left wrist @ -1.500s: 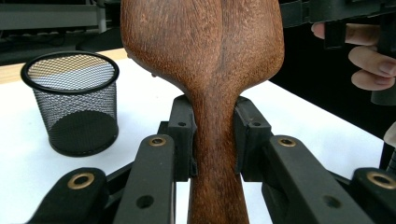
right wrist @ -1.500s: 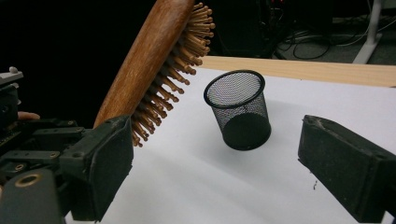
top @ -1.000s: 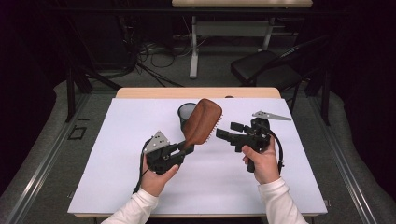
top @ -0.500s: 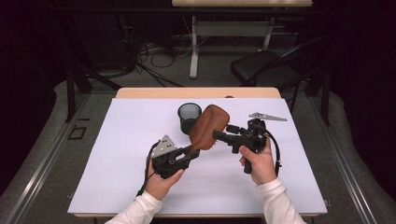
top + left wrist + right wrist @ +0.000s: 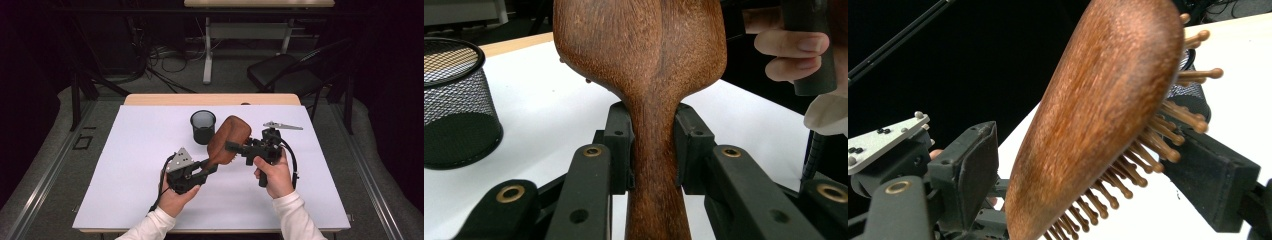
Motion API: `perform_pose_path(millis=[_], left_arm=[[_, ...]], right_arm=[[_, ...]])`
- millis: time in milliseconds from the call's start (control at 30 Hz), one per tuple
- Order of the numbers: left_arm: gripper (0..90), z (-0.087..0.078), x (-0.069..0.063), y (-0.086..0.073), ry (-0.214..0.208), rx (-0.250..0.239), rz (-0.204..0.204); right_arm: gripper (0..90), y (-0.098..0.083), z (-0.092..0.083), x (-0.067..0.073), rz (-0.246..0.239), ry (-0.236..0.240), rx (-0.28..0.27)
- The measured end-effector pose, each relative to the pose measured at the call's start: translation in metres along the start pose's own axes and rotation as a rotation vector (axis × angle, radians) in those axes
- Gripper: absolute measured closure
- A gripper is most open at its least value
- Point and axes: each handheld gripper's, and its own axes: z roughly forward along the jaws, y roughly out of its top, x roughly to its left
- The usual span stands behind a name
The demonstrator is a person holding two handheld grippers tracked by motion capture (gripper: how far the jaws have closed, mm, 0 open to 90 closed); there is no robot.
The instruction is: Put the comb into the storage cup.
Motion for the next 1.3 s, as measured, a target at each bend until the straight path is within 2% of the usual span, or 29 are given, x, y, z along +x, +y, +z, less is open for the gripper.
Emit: perform_pose_path(millis=[533,833,1100,1300], left_arm=[[72.0,0.0039,-0.0059,-0.0027,-0.015,0.007,0.011],[72.0,0.0056,-0.0082,-0.0039,-0.021,0.011,0.019],[72.0,0.0057,-0.0087,-0.0045,-0.018,0.015,0.021],[71.9,0.0063,-0.0075,-0.0054,-0.025,0.013,0.02]], right_arm=[[21.7,-0.0029,0.0036,-0.0023,0.019,0.01,0.004],[25.4,-0.0046,0.0051,-0.0068,0.079,0.041,0.006],[26.7,-0.0053,0.0067,-0.0071,0.082,0.047,0.017],[33.5,-0.0062,0.007,-0.0093,0.087,0.035,0.022]])
